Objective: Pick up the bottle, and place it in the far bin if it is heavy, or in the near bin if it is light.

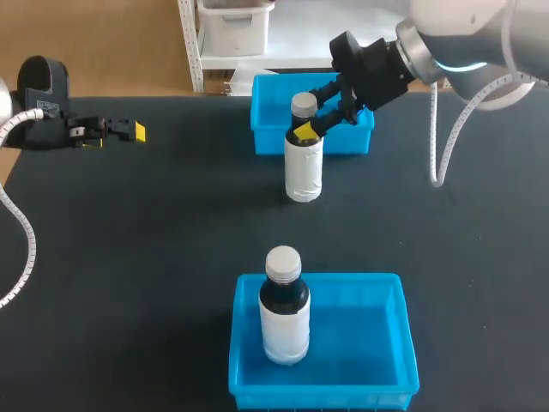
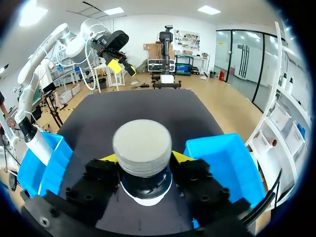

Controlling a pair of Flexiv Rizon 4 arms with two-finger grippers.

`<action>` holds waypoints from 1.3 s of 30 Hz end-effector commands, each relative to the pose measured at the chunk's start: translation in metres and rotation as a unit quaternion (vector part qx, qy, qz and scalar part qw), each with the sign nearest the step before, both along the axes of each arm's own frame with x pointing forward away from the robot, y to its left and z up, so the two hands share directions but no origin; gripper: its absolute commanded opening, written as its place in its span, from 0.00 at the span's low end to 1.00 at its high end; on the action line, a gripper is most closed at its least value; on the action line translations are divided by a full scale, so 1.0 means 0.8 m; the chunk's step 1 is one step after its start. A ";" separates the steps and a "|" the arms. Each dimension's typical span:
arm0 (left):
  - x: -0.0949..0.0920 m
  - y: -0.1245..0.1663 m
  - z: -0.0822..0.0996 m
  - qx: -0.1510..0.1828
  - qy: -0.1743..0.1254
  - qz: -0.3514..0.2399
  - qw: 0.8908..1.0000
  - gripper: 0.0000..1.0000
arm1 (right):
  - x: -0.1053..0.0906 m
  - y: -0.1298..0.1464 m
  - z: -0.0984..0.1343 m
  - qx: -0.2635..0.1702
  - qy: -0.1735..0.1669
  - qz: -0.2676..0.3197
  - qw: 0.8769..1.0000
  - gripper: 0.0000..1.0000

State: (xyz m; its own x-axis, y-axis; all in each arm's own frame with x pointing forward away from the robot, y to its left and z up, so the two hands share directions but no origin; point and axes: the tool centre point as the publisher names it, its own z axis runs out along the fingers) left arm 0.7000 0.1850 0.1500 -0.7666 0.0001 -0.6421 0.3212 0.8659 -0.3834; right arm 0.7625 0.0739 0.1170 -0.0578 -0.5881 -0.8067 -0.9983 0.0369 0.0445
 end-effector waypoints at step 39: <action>0.000 0.000 0.000 0.000 0.000 0.000 1.000 1.00 | -0.188 -0.112 0.177 -0.003 -0.053 -0.028 0.998 0.00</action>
